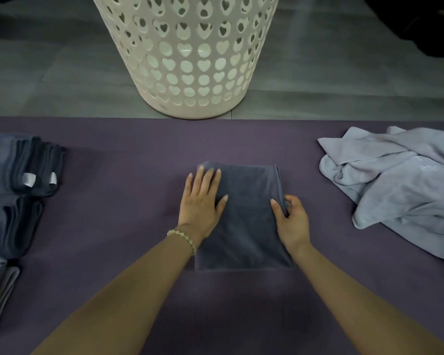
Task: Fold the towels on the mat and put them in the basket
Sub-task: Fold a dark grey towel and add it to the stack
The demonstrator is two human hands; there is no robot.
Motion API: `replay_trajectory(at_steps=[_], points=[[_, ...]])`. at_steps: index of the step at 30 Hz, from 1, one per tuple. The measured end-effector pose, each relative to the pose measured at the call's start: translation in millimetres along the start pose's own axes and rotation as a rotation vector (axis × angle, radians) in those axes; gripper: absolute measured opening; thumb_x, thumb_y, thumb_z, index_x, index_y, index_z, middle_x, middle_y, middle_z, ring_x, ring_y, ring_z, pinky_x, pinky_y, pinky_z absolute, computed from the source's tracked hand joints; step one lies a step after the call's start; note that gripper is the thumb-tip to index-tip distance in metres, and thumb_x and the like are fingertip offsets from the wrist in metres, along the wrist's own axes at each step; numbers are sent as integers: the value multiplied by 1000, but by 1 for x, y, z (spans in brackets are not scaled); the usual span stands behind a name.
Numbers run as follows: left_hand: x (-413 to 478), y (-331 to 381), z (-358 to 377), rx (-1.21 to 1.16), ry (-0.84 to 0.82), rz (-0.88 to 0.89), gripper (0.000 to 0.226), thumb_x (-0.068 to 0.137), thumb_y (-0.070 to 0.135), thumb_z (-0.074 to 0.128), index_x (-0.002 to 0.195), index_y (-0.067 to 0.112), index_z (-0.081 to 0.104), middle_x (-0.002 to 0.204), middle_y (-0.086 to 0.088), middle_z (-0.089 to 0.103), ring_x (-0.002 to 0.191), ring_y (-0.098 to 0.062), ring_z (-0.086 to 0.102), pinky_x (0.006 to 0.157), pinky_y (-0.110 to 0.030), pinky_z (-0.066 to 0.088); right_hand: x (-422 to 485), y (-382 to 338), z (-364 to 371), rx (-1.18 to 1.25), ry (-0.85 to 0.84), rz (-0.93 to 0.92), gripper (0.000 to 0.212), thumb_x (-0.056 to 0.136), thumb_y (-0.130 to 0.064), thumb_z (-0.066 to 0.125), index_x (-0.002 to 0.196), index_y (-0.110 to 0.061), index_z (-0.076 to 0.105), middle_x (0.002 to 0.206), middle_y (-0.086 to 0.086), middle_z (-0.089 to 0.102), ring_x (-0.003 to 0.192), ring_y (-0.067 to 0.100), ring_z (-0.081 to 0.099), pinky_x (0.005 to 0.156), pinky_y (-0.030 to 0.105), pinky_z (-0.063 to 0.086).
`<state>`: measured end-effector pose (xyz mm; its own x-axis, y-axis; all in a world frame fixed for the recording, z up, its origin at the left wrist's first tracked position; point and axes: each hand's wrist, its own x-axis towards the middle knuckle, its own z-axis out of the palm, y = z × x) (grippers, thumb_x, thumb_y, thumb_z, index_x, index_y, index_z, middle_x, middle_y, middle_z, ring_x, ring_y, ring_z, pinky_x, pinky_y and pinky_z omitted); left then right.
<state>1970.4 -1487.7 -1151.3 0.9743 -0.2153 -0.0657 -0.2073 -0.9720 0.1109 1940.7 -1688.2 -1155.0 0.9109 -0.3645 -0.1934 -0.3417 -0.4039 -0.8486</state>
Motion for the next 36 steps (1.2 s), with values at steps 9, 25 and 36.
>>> replay_trajectory(at_steps=[9,25,36], points=[[9,-3,11,18,-75,-20,71,91,55,-1,150,18,-9,159,2,-11,146,-18,-13,119,-37,-5,-21,19,-14,-347,68,40,47,92,-47,53,61,-12,44,54,-2,49,54,17,47,46,27,31],[-47,14,39,-190,64,-61,61,97,43,15,150,15,9,158,2,8,146,-13,0,118,-38,5,-10,14,30,-864,-314,-709,57,98,-45,24,149,-21,26,156,-2,24,145,13,17,118,38,11],[-49,16,33,-247,8,-68,68,89,56,0,147,22,-12,156,10,-14,142,-9,-21,118,-32,-10,31,8,-10,-777,-322,-424,81,86,-70,8,152,-25,0,158,-12,-8,147,11,-9,119,31,-6]])
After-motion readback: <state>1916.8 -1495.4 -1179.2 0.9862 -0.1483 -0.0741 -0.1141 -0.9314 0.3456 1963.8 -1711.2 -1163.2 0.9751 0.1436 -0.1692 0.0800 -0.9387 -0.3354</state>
